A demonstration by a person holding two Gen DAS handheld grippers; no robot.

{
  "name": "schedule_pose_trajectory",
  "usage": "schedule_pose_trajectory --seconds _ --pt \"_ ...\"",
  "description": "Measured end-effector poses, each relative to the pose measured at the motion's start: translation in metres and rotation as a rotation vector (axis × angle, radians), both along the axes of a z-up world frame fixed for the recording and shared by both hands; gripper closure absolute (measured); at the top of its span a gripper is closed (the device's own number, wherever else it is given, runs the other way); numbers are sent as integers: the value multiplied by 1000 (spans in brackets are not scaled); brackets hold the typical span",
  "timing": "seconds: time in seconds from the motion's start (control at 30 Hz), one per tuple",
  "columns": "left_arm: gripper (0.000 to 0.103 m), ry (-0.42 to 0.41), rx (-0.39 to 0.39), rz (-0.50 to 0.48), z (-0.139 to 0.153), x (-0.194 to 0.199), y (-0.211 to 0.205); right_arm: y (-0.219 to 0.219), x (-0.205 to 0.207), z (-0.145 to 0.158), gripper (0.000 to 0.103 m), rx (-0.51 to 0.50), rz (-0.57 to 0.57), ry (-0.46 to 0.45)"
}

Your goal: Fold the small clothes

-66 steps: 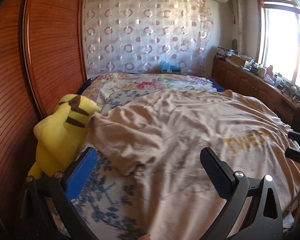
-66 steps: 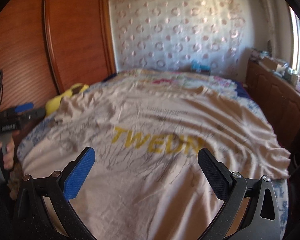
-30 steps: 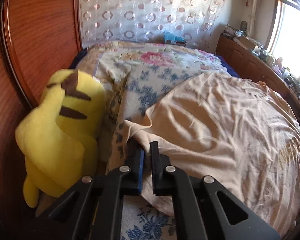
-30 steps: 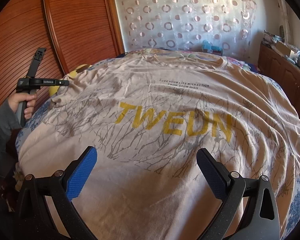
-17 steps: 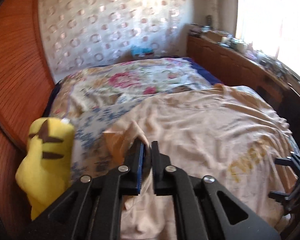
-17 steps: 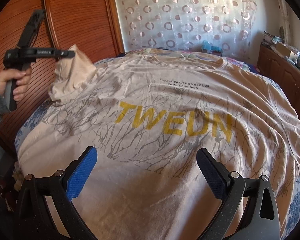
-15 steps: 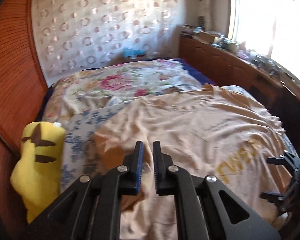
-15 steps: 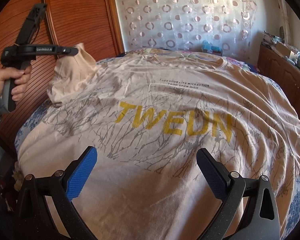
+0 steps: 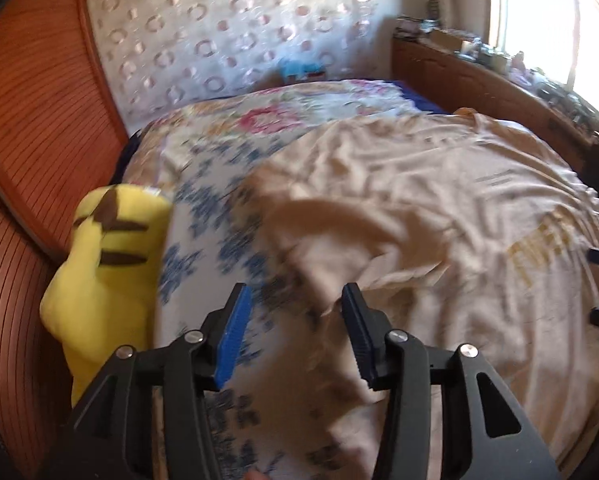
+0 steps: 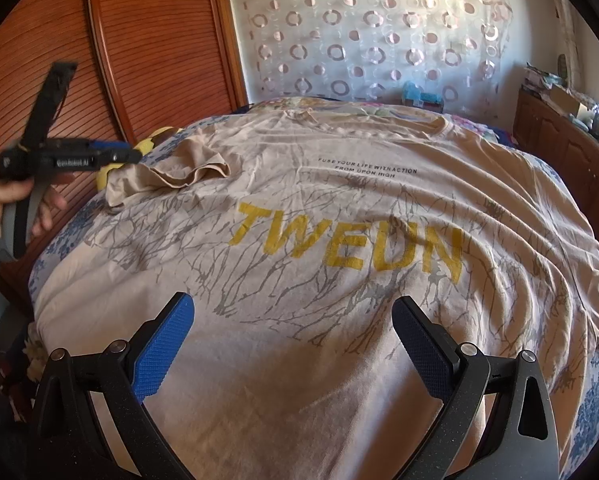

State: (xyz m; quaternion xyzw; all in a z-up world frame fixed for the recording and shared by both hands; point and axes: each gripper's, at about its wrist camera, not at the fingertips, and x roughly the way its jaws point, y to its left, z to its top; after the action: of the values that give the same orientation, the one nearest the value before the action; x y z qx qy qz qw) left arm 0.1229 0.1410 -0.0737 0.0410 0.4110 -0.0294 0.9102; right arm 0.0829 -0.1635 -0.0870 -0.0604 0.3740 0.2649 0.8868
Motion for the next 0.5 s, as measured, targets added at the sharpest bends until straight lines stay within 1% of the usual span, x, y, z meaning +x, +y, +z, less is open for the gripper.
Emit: schedule_pose_trajectory --seconds 0.07,0.13,0.23,0.33,0.37,0.4,0.43,0.5 --pt "55 -11 -14 22 -4 -4 9 1 0 0 2 -8 6 0" --pt "55 -17 -43 39 -7 -8 20 2 -2 2 2 -17 6 -8" --pt "54 -2 -42 57 -16 -8 27 5 -2 8 2 -25 23 -24" --pt "54 18 -36 69 -25 -8 31 12 2 21 2 -24 50 -51" --pt "54 24 -37 68 -27 -7 32 15 3 26 4 -23 56 -67" --pt "54 32 -38 66 -30 -6 32 19 6 34 7 -23 68 -88" --pt "54 38 -36 65 -34 -6 31 23 9 39 9 -25 78 -104" --pt "53 28 -35 63 -33 -7 31 35 19 50 13 -33 108 -135"
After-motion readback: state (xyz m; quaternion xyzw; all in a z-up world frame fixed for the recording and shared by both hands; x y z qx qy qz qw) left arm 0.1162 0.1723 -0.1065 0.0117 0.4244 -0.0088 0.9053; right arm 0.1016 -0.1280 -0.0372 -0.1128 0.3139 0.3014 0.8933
